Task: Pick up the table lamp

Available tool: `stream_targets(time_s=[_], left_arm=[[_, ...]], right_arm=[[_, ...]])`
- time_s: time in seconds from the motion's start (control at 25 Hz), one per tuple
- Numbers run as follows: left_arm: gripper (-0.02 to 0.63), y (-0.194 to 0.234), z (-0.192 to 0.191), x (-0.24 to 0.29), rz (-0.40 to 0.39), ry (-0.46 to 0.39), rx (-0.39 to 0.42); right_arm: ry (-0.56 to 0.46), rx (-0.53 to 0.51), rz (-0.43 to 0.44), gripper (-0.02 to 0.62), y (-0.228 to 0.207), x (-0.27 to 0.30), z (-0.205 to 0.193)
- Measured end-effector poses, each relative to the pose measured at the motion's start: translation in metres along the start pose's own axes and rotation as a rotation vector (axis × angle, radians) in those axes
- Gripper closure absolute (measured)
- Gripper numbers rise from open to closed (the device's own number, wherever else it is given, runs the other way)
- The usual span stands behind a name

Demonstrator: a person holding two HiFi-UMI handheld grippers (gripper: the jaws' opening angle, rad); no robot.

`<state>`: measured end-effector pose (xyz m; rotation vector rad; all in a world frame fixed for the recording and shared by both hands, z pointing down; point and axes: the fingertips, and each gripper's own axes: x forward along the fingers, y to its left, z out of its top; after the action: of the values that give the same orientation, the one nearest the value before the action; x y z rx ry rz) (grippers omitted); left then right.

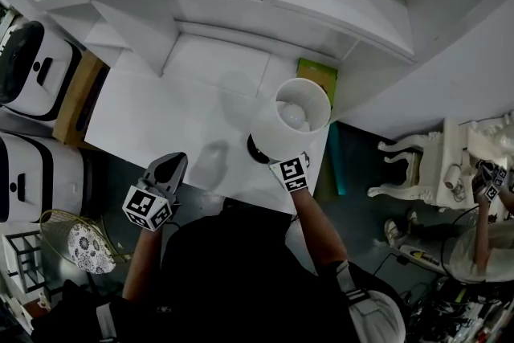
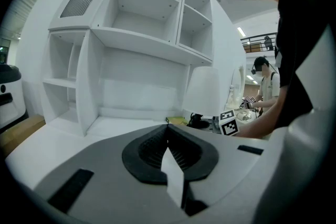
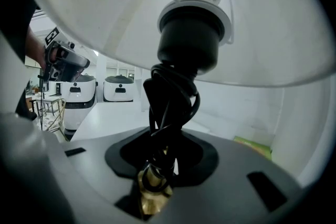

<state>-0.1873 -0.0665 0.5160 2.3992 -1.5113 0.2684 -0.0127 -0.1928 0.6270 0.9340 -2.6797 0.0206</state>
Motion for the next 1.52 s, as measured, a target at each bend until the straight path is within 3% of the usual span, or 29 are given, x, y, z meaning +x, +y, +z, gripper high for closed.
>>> stream_targets(time_s=[0.64,1.52], left_arm=[[0.597,-0.01,0.012,0.013,-0.066,-0.1,-0.043],[0.597,0.001,0.01,0.027,-0.138,-0.154,-0.049]], right_arm=[[-0.006,-0.113,0.029,0.477,0.008,-0.037,0.079],[0.022,-0.089,-0.023,0.477,0.009,-0.079,0.131]])
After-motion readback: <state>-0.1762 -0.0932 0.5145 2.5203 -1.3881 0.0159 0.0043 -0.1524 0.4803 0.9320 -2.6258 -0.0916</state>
